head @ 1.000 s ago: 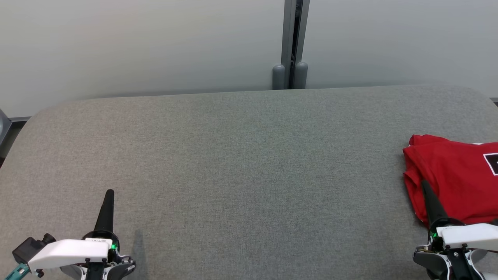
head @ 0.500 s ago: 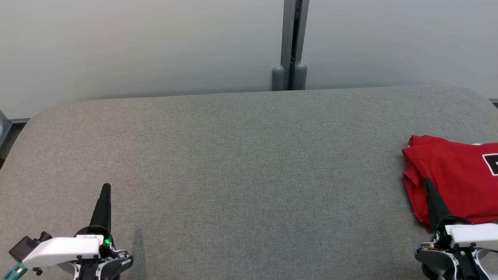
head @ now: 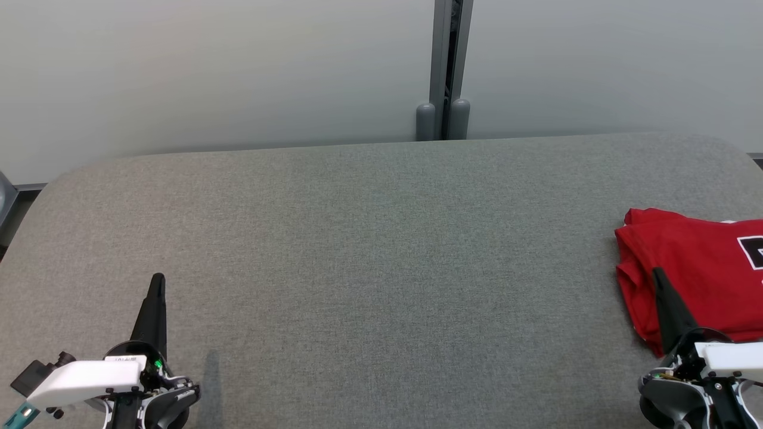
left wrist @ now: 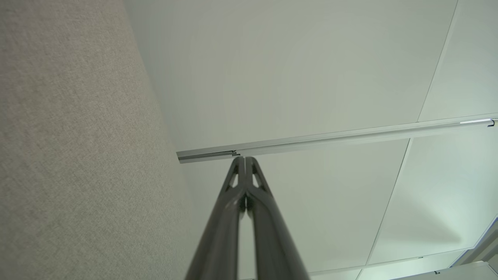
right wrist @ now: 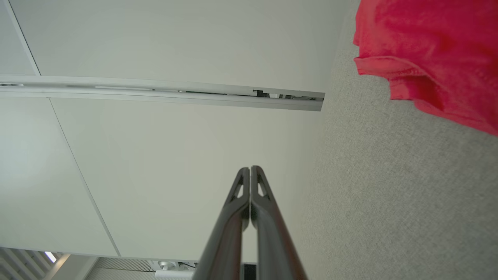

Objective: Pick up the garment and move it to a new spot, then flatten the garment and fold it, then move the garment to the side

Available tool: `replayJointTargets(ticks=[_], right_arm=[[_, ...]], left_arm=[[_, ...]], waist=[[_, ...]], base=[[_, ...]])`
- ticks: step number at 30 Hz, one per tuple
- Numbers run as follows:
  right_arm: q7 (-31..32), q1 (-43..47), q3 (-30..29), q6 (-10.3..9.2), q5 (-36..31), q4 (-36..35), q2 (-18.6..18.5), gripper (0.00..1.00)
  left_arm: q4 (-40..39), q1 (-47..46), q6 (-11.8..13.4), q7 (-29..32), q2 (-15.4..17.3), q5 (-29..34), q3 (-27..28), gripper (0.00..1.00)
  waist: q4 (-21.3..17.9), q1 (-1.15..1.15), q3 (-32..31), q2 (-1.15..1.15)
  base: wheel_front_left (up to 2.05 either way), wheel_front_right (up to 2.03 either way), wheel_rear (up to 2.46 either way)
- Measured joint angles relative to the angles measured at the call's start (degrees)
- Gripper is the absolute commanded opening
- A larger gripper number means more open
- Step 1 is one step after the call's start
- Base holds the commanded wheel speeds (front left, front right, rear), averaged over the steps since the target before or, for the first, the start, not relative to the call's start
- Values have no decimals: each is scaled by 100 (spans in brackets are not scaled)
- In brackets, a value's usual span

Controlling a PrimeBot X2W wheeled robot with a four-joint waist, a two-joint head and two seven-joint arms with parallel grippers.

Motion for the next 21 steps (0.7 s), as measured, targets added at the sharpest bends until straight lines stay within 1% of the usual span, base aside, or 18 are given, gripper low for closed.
replayJointTargets(ticks=[6,21], right_arm=[[54,3,-13,0,230,-51,-3,0],[54,3,-14,0,235,-52,-3,0]], left_arm=[[-40,-28,-23,48,2,-224,19,0],[-42,-31,-36,49,3,-226,21,0]], waist=[[-3,0,-10,0],[-3,0,-10,0]], base=[[0,0,0],[0,0,0]])
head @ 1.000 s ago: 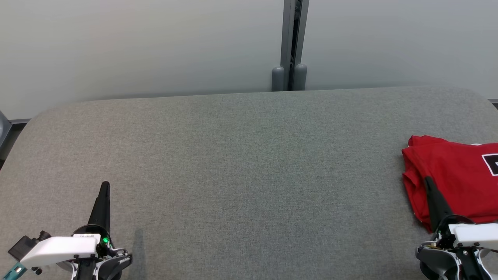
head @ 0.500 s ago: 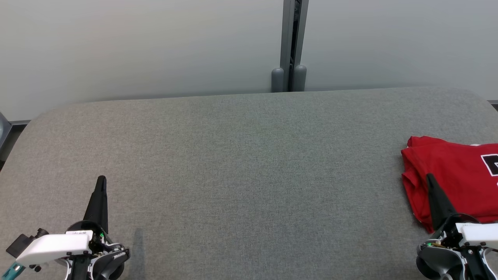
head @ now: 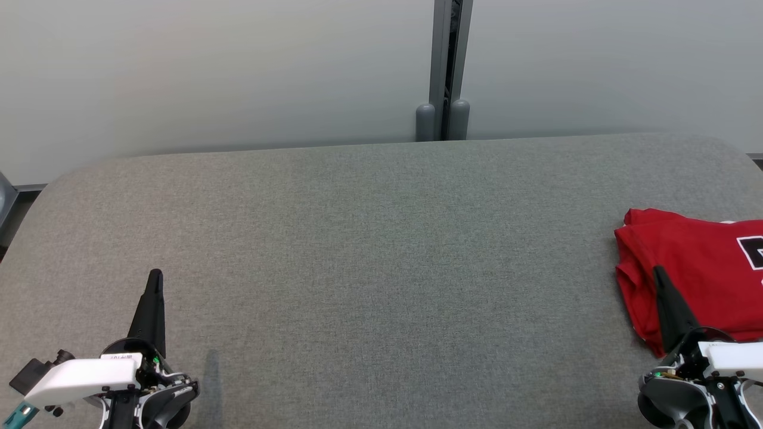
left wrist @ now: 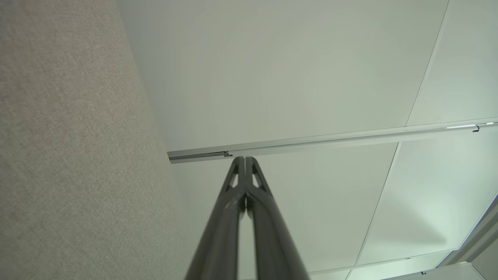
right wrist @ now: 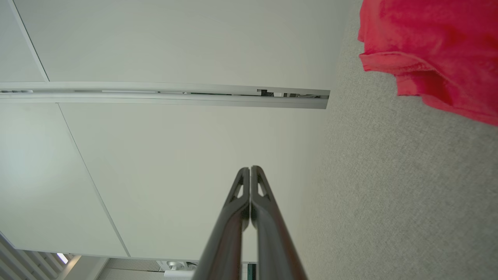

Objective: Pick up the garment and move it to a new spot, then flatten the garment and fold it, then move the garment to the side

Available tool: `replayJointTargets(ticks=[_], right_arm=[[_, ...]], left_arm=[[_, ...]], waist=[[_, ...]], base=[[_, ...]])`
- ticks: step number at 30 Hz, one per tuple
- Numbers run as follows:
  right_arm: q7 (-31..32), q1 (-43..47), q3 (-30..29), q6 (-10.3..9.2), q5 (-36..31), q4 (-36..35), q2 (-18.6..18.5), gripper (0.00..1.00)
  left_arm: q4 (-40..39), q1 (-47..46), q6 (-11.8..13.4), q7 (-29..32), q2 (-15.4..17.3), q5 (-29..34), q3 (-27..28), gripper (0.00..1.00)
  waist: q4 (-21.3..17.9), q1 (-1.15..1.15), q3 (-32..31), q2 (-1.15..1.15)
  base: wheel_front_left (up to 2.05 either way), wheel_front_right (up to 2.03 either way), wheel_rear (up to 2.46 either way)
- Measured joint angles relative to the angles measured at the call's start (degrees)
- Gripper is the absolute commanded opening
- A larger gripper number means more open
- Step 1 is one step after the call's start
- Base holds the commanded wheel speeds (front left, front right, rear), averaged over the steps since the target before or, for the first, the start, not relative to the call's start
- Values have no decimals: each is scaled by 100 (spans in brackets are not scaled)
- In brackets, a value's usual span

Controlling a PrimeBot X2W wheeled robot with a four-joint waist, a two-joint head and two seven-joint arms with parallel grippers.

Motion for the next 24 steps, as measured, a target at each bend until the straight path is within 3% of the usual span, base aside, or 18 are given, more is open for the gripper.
replayJointTargets(ticks=[24], right_arm=[[0,1,0,0,-1,0,0,0]], left_arm=[[0,0,0,0,0,0,0,0]], waist=[[0,0,0,0]], base=[[0,0,0]])
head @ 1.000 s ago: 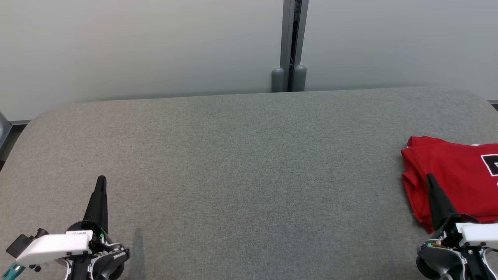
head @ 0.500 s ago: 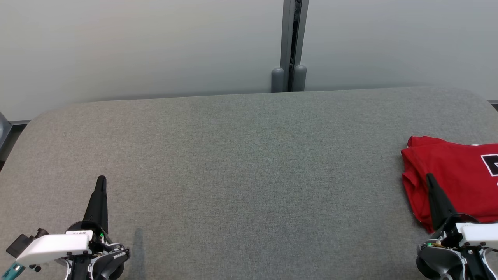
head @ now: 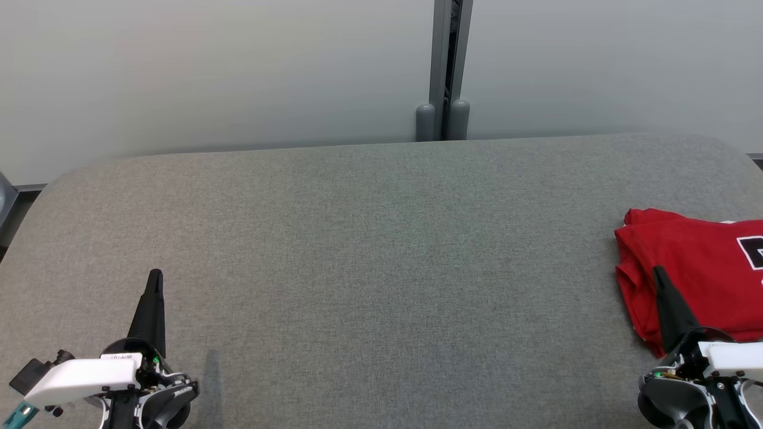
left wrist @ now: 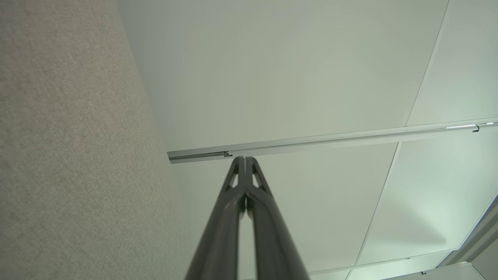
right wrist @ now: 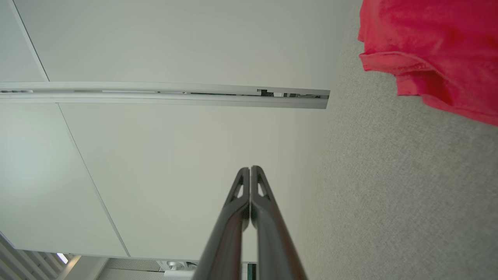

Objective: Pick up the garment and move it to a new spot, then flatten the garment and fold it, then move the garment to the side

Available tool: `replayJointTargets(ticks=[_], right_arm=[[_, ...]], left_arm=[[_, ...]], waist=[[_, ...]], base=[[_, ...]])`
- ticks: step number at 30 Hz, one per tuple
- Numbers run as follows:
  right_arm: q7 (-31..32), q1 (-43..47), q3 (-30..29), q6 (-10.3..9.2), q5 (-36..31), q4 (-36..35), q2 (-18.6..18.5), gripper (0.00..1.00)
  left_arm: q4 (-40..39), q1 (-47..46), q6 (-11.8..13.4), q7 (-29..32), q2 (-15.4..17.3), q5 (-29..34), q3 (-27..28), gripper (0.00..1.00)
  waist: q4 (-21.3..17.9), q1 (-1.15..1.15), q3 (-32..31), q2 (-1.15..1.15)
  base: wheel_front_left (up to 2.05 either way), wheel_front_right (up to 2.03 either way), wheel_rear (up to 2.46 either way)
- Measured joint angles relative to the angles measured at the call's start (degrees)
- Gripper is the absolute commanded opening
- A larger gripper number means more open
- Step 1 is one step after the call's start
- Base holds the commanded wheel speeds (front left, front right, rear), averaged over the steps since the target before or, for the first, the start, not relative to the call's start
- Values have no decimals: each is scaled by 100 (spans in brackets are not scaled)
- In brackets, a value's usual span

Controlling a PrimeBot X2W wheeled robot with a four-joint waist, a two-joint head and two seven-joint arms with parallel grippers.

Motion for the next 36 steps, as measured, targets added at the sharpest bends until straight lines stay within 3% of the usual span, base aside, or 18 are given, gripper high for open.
replayJointTargets(ticks=[36], right_arm=[[0,1,0,0,1,-1,0,0]], left_arm=[[-1,0,0,-1,0,0,0,0]], waist=[[0,0,0,0]], base=[[0,0,0]])
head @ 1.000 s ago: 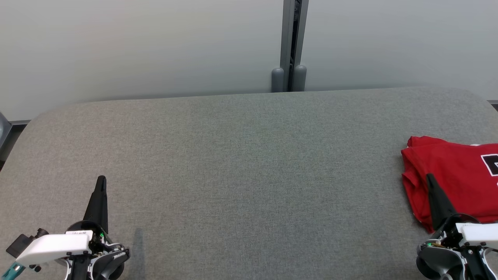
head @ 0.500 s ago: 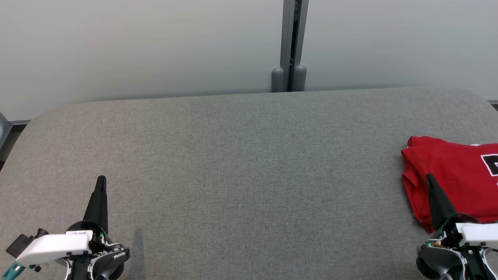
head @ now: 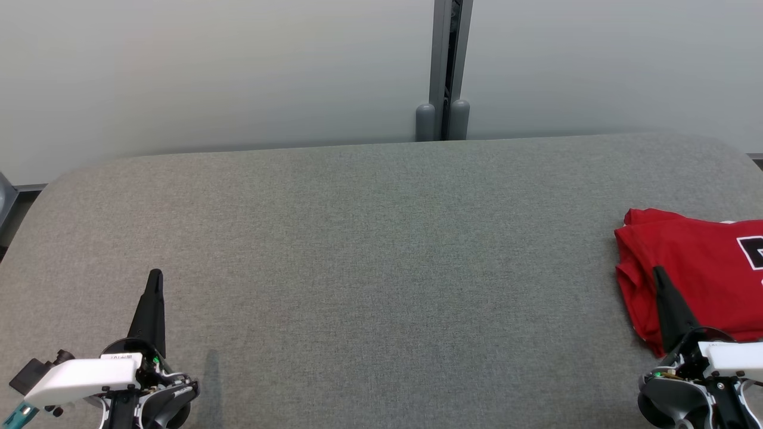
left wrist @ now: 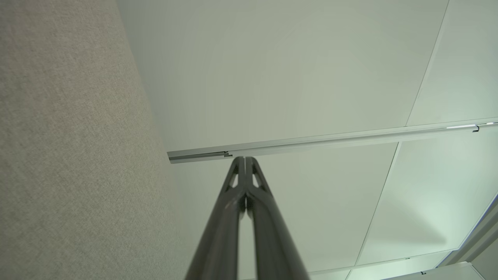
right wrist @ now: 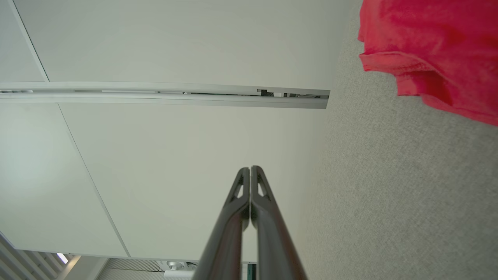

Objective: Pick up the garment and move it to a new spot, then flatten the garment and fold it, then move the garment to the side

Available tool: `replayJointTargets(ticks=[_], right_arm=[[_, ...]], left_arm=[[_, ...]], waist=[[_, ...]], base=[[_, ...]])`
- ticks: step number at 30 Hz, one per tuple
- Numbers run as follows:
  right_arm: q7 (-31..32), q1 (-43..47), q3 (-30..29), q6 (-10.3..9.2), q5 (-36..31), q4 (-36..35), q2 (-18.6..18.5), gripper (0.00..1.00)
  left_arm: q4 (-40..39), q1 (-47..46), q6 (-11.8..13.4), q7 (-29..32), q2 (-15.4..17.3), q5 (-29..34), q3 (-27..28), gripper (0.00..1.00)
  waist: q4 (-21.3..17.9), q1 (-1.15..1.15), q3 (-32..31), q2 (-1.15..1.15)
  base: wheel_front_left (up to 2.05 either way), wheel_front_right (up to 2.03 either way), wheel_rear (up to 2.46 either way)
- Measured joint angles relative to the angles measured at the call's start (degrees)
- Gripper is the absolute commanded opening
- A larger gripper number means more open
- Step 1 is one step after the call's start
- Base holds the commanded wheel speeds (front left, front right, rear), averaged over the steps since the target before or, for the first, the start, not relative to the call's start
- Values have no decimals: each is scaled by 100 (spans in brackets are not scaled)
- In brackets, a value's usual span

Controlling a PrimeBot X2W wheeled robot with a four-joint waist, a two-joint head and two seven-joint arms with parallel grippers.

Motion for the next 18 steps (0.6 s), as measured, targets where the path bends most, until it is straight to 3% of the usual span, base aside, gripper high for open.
replayJointTargets(ticks=[18], right_arm=[[0,0,0,0,0,0,0,0]], left_arm=[[0,0,0,1,0,0,1,0]], waist=[[0,0,0,0]], base=[[0,0,0]])
